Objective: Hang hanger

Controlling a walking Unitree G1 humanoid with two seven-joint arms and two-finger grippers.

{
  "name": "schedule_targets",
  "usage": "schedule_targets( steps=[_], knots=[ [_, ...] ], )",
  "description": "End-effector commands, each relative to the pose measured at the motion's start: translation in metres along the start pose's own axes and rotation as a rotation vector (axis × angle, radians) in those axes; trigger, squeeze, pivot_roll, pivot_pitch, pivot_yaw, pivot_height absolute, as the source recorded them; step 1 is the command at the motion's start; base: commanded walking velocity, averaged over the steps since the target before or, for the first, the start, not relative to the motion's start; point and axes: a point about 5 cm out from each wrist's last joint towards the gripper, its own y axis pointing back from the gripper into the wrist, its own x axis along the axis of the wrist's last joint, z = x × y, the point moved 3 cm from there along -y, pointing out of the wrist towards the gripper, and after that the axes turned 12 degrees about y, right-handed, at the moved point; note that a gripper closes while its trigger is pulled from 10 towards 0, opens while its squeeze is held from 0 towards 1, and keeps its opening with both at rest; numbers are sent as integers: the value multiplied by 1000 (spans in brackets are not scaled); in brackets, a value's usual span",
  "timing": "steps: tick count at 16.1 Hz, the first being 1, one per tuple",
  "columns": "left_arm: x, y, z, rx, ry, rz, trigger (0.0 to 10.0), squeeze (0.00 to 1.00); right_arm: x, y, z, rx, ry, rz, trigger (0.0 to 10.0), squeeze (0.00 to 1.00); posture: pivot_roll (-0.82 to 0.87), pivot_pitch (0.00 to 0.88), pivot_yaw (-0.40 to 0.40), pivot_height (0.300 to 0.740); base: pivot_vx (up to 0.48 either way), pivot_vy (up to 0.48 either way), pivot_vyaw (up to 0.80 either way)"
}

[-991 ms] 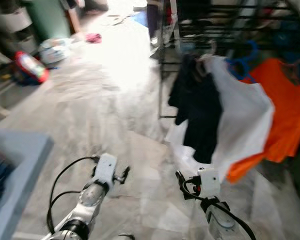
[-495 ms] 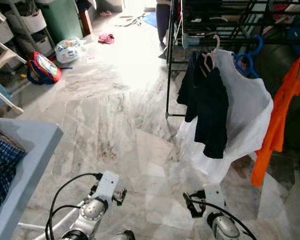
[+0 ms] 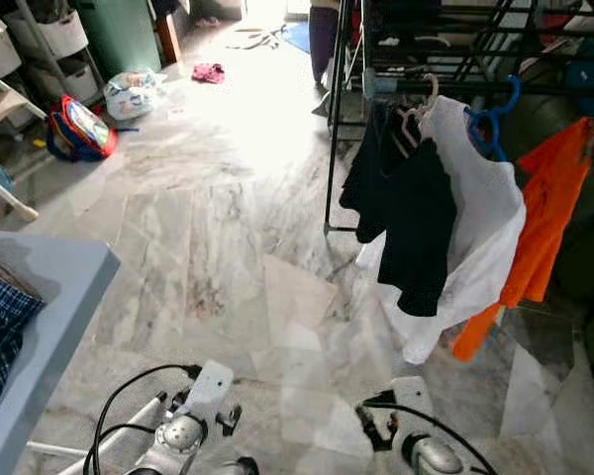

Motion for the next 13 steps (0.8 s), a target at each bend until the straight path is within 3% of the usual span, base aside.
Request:
schedule_targets(
  steps=[1, 4, 8, 11, 13],
  knots=[
    [-8, 1, 1, 5, -6, -31, 10000, 0, -5, 0, -3, 12, -1, -29, 10000, 0, -39, 78, 1, 740, 0, -277, 0],
    [-11, 2, 1, 9, 1, -39, 10000, 0, -2, -2, -8, 23, 8, -44, 10000, 0, -32, 79, -3, 740, 0, -330, 0],
    [-23, 3, 10, -1, -15, -75, 10000, 0, 14, -10, -39, 64, 49, -46, 10000, 0, -40, 86, 1, 740, 0, -337, 0],
    [-27, 3, 21, -13, -34, -88, 10000, 0, 25, -14, -50, 71, 49, -40, 10000, 0, -44, 89, 2, 740, 0, 0, 0],
    [-27, 3, 23, -12, -42, -88, 10000, 0, 16, -11, -40, 60, 42, -51, 10000, 0, -46, 91, 3, 740, 0, 0, 0]
  ],
)
